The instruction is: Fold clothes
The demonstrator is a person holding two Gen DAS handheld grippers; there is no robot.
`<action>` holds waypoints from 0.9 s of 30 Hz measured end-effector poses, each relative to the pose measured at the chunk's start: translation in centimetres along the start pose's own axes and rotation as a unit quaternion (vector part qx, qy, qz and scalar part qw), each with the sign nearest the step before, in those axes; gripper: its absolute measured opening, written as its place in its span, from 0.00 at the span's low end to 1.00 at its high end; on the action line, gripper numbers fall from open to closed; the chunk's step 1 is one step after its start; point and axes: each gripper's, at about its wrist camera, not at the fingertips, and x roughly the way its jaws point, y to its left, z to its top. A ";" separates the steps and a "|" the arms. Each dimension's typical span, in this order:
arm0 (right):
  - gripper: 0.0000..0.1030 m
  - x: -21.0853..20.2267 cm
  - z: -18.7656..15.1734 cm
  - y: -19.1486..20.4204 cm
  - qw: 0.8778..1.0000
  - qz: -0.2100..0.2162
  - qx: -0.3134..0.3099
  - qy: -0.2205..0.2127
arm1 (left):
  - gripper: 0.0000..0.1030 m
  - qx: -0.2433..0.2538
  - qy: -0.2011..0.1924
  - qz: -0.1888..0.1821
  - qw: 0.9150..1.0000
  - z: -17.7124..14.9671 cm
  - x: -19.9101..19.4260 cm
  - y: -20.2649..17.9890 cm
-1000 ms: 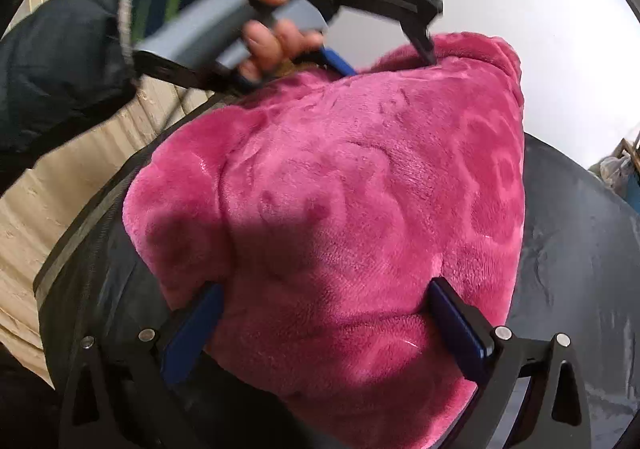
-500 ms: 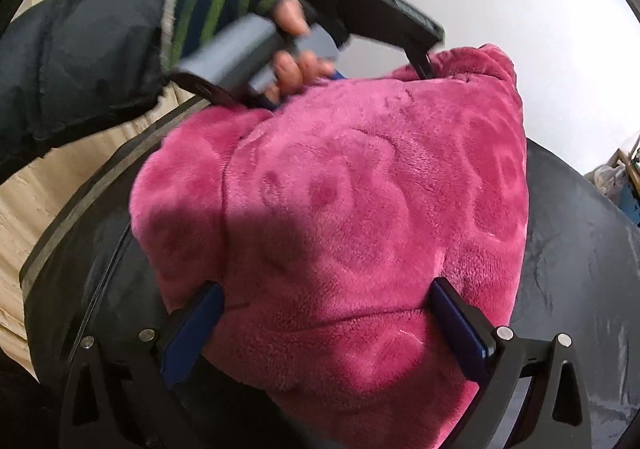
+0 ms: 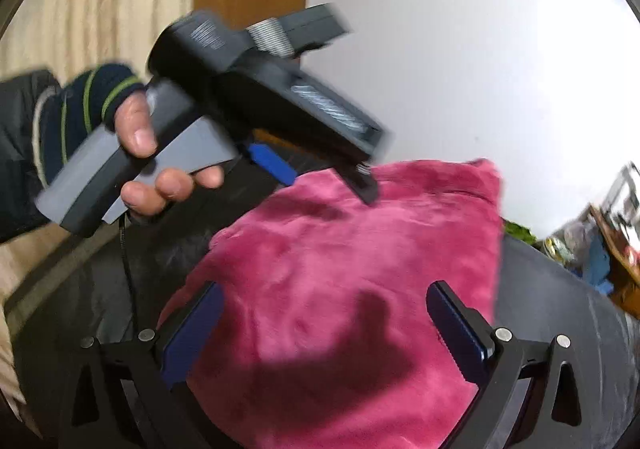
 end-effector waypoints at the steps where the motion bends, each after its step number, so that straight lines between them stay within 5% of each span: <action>1: 1.00 0.6 -0.4 0.9 1.000 -0.002 -0.021 0.008 | 0.96 -0.008 0.003 -0.003 1.000 -0.2 0.4 0.5; 6: 1.00 4.5 -3.6 4.8 0.989 -0.050 -0.128 0.057 | 0.96 -0.051 0.016 -0.017 0.998 -1.1 2.3 3.2; 9: 1.00 5.1 -5.0 5.2 0.985 -0.073 -0.149 0.044 | 0.99 -0.076 0.024 -0.025 0.996 -1.7 3.4 4.8; 17: 1.00 4.7 -4.5 3.5 0.988 -0.056 -0.130 0.057 | 1.00 -0.095 0.018 -0.032 0.995 -1.8 4.2 5.6; 21: 1.00 0.6 -3.4 1.8 0.993 -0.036 -0.110 0.029 | 1.00 -0.083 -0.032 -0.004 0.996 -1.5 0.3 4.5; 27: 1.00 -4.1 -4.7 -4.6 0.997 -0.071 0.010 -0.002 | 1.00 -0.057 -0.105 -0.046 0.992 -2.1 -5.6 1.1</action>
